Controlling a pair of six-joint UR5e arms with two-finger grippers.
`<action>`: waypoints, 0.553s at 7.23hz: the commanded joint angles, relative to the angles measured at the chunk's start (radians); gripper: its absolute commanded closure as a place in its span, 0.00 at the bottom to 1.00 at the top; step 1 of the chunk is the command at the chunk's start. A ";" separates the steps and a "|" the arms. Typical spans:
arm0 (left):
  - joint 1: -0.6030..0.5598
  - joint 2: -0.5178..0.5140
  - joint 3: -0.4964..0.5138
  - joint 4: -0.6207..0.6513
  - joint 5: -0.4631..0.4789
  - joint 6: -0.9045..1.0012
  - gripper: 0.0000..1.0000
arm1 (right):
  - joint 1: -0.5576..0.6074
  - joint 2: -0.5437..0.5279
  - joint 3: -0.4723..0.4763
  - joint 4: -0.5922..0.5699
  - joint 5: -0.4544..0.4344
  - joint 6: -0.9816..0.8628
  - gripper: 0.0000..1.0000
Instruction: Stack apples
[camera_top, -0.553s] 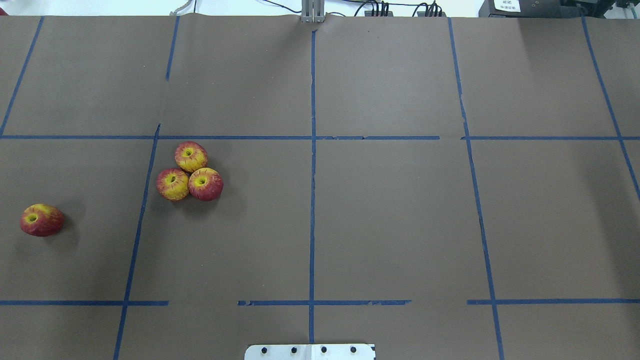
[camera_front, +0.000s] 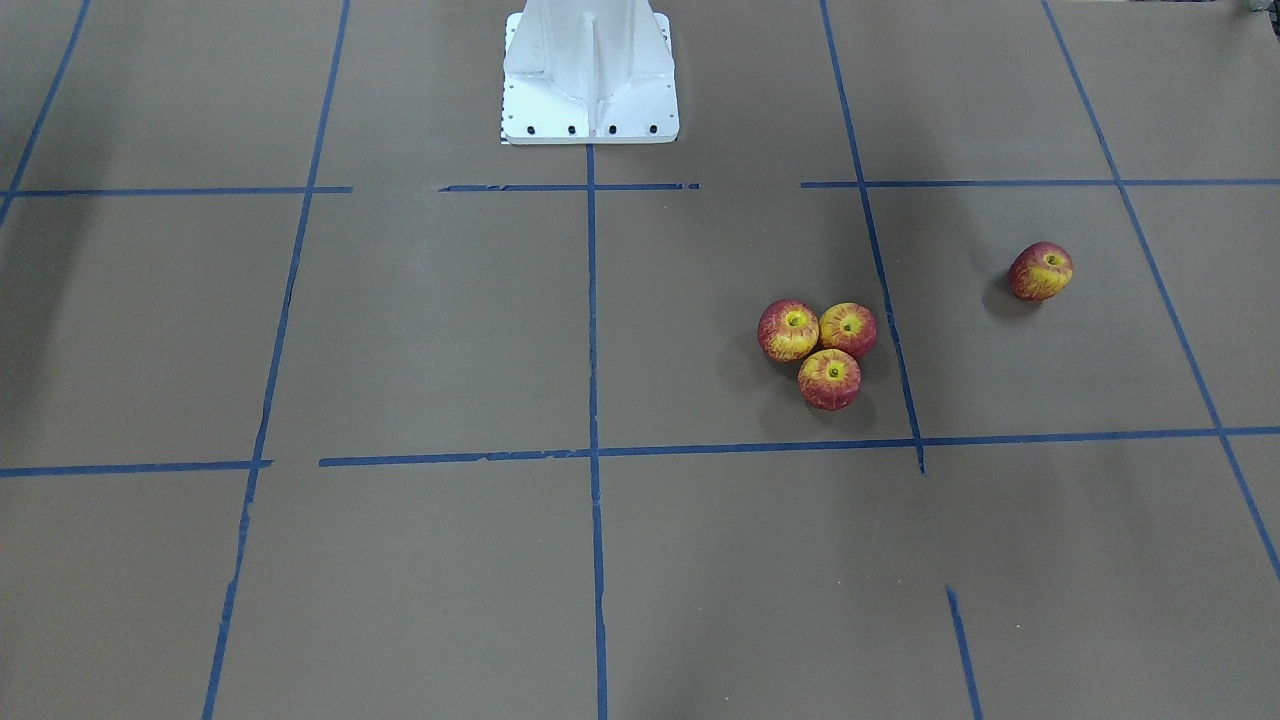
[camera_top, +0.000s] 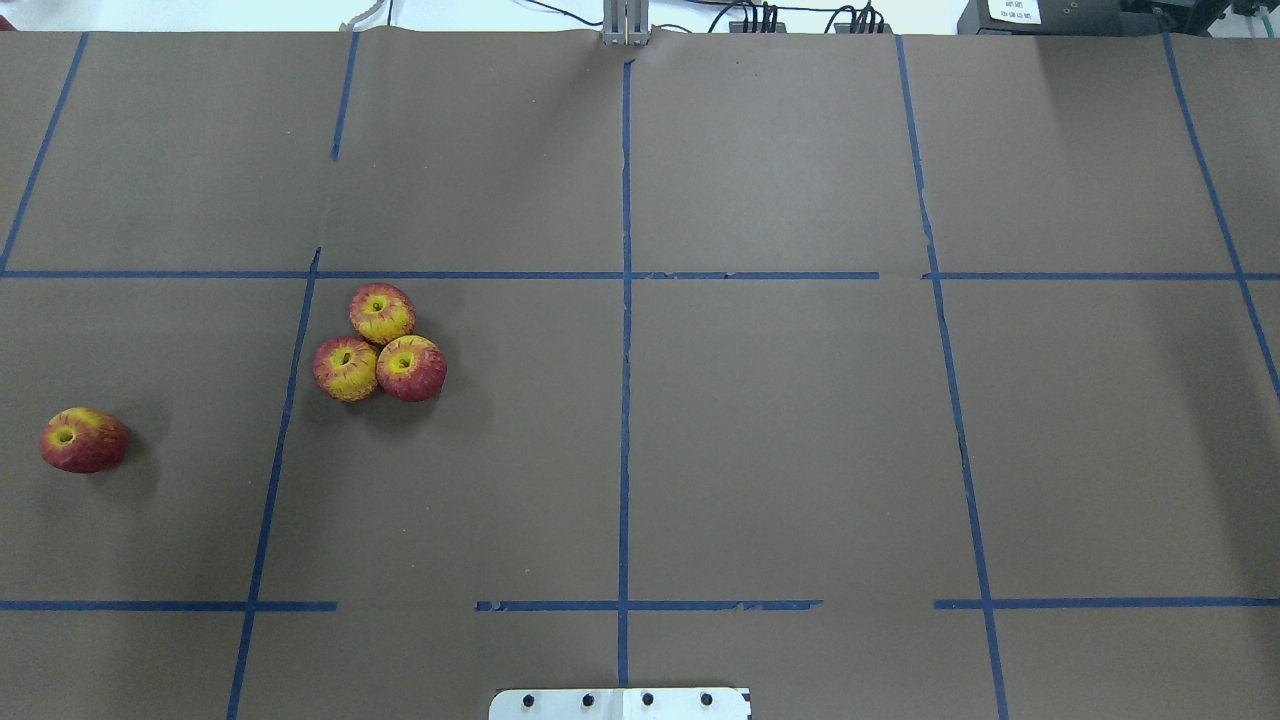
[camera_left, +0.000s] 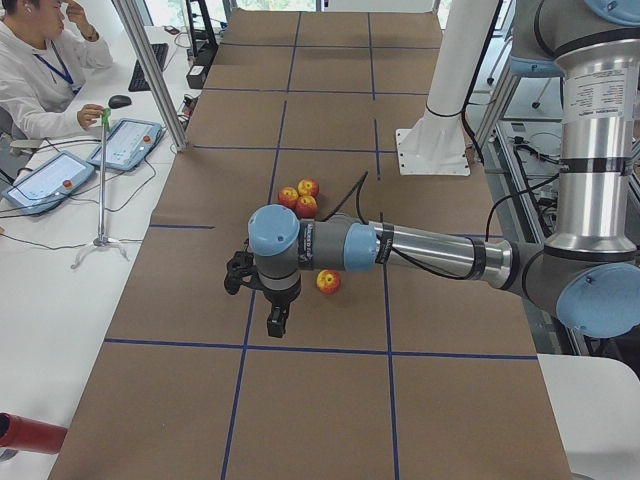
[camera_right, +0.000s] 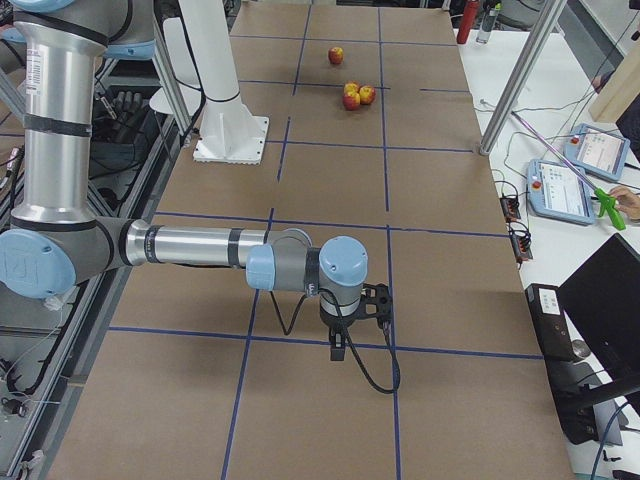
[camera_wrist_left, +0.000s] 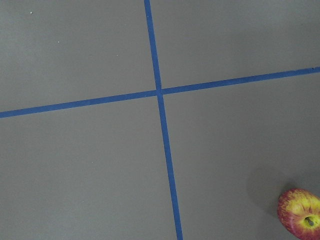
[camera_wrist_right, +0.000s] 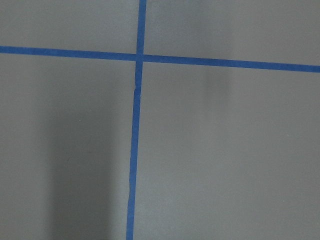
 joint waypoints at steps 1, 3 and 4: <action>0.051 -0.011 0.011 -0.058 0.007 0.005 0.00 | 0.000 0.000 0.000 0.000 0.000 -0.001 0.00; 0.117 0.005 0.031 -0.224 -0.007 -0.079 0.00 | 0.000 0.000 0.000 0.000 0.000 -0.001 0.00; 0.244 0.004 0.014 -0.250 -0.028 -0.212 0.00 | 0.000 0.000 0.000 0.000 0.000 -0.001 0.00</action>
